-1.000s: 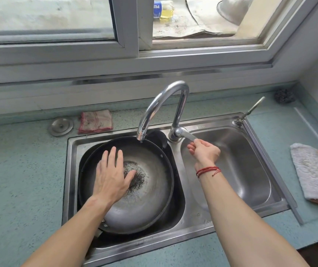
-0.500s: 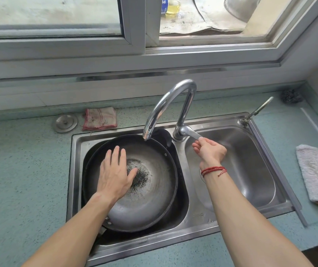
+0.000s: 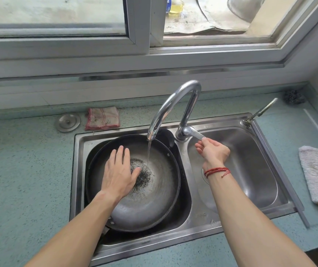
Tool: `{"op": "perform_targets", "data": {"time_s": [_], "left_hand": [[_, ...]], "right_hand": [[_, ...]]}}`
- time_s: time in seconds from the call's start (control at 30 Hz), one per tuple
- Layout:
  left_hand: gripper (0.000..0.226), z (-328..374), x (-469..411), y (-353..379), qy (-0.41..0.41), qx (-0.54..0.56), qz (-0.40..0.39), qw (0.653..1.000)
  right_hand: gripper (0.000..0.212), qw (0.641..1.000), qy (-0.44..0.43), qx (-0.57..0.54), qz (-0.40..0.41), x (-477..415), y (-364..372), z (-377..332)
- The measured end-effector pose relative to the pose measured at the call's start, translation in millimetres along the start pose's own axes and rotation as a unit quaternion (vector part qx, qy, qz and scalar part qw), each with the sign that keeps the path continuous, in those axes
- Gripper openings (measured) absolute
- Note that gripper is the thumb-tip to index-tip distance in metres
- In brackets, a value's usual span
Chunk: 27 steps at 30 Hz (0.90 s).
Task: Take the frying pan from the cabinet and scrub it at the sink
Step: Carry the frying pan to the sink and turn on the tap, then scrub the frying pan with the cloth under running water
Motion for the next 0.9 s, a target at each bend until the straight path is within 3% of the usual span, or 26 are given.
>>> {"op": "perform_targets", "data": {"time_s": [0.27, 0.37, 0.43, 0.9], "left_hand": [[0.076, -2.4, -1.8, 0.6, 0.005, 0.014, -0.001, 1.000], [0.075, -4.5, -4.2, 1.0, 0.007, 0.017, -0.005, 1.000], [0.075, -9.2, -8.5, -0.4, 0.005, 0.019, -0.005, 1.000], [0.060, -40.0, -101.4, -16.0, -0.021, 0.018, 0.002, 1.000]], "right_hand": [[0.016, 1.000, 0.016, -0.003, -0.005, 6.5, 3.2, 2.5], [0.010, 0.999, 0.042, -0.012, -0.012, 19.0, 6.4, 9.7], [0.019, 0.998, 0.057, 0.005, -0.019, 27.0, 6.8, 20.8], [0.018, 0.970, 0.088, 0.173, -0.148, 69.9, 20.6, 87.3]]}}
Point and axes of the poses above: each hand's wrist, its own x-axis away from the middle knuckle, its own y-axis out of the palm, z = x × y, the point moved 6 cm from there along -x, towards the middle knuckle, and after that the axes turned 13 degrees about -x, right-handed, at the moved point
